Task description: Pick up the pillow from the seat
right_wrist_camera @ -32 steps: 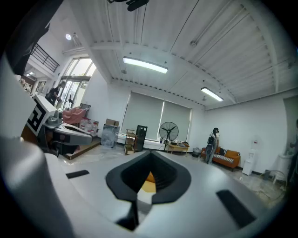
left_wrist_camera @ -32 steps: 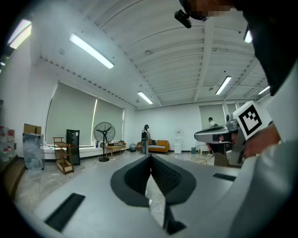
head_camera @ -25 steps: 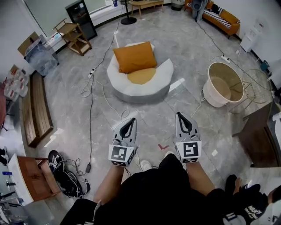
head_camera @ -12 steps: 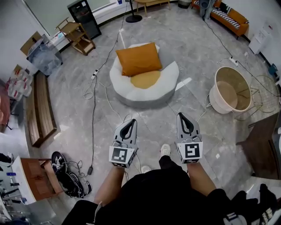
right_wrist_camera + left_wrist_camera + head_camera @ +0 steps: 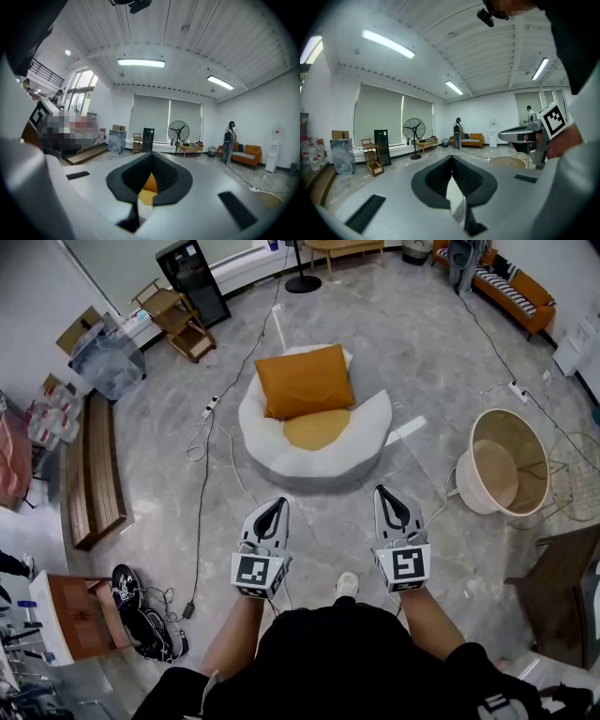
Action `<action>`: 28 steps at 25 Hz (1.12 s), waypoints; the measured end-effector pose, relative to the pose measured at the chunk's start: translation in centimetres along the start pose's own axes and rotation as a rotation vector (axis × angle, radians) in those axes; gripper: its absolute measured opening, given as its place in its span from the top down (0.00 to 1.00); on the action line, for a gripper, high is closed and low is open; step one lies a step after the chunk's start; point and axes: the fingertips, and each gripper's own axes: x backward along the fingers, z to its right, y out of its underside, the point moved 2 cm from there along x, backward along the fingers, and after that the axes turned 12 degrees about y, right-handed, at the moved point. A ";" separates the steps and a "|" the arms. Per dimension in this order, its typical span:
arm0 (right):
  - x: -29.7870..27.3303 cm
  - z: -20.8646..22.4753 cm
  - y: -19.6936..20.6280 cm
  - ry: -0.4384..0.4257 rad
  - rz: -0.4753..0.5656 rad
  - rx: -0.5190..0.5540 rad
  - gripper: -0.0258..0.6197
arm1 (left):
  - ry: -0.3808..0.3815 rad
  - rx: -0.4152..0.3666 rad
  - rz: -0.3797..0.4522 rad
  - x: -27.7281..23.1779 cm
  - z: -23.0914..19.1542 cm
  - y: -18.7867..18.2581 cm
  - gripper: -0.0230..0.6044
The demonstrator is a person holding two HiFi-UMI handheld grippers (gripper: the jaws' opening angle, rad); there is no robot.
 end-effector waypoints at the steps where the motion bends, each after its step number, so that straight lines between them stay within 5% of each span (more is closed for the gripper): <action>1: -0.6 0.4 0.3 -0.006 -0.001 -0.003 0.95 | 0.000 -0.003 -0.008 -0.8 0.0 0.0 0.94; 14: -8.6 3.6 3.6 -0.080 -0.079 -0.059 0.95 | -0.022 -0.038 -0.045 -8.5 -3.4 0.8 0.94; 28: -27.0 2.1 2.6 -0.022 -0.088 -0.134 0.95 | -0.031 0.122 0.018 -18.4 -18.8 -0.9 0.94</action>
